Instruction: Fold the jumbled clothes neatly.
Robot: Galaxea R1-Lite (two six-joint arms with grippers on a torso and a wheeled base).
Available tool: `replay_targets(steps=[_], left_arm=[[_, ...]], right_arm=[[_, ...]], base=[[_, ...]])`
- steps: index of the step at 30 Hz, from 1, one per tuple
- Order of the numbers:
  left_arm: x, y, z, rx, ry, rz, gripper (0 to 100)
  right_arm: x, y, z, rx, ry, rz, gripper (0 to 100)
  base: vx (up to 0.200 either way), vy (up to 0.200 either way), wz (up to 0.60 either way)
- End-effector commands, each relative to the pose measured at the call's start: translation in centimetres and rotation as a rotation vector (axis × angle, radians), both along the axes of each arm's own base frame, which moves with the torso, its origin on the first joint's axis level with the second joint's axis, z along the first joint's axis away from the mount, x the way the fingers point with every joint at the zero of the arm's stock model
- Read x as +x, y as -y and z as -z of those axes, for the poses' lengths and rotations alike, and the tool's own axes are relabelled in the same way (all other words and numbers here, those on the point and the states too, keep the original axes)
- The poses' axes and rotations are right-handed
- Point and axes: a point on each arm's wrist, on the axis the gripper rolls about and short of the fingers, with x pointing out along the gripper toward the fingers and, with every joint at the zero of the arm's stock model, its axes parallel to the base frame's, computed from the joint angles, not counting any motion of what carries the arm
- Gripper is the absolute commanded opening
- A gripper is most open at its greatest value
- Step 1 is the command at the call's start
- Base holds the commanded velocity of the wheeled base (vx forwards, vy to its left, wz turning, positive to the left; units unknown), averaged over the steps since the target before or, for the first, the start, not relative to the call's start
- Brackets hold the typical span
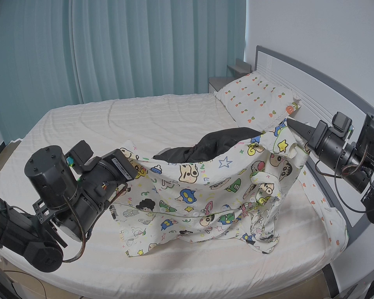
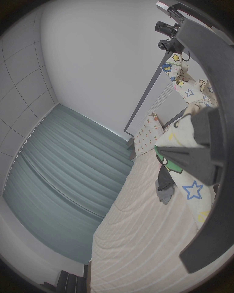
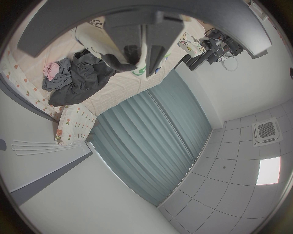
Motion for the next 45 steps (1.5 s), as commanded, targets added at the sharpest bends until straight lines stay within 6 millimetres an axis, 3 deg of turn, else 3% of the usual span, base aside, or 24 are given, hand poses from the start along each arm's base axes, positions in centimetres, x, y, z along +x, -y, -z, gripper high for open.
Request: replay_targets(steps=[1,5,17,35,45], left_arm=[[0.1,0.2,0.5,0.01,-0.016,0.002,0],[-0.2,0.4,0.4,0.012,-0.012,0.012,0],[-0.6,-0.2,0.1,0.0,-0.006,-0.003,0],[-0.1,-2.2,-0.7,0.0,0.025,-0.078,0],[-1.0,-2.9,-2.2,-0.005,0.079,-0.089,0]], right_arm=[[0.0,0.0,-0.1,0.001,0.006,-0.002,0],[-0.7,0.2,-1.0,0.011,0.037,-0.004,0],[-0.8,0.2,-0.8,0.008,0.032,-0.003,0],[-1.5,-0.7,-1.3,0.009,0.053,-0.046,0],[-1.9,-1.7,-2.4,0.011,0.09,-0.082,0]], base=[[-0.2,0.0,0.0],[-0.05,0.0,0.0],[0.0,0.0,0.0],[0.0,0.2,0.0],[0.0,0.2,0.0]])
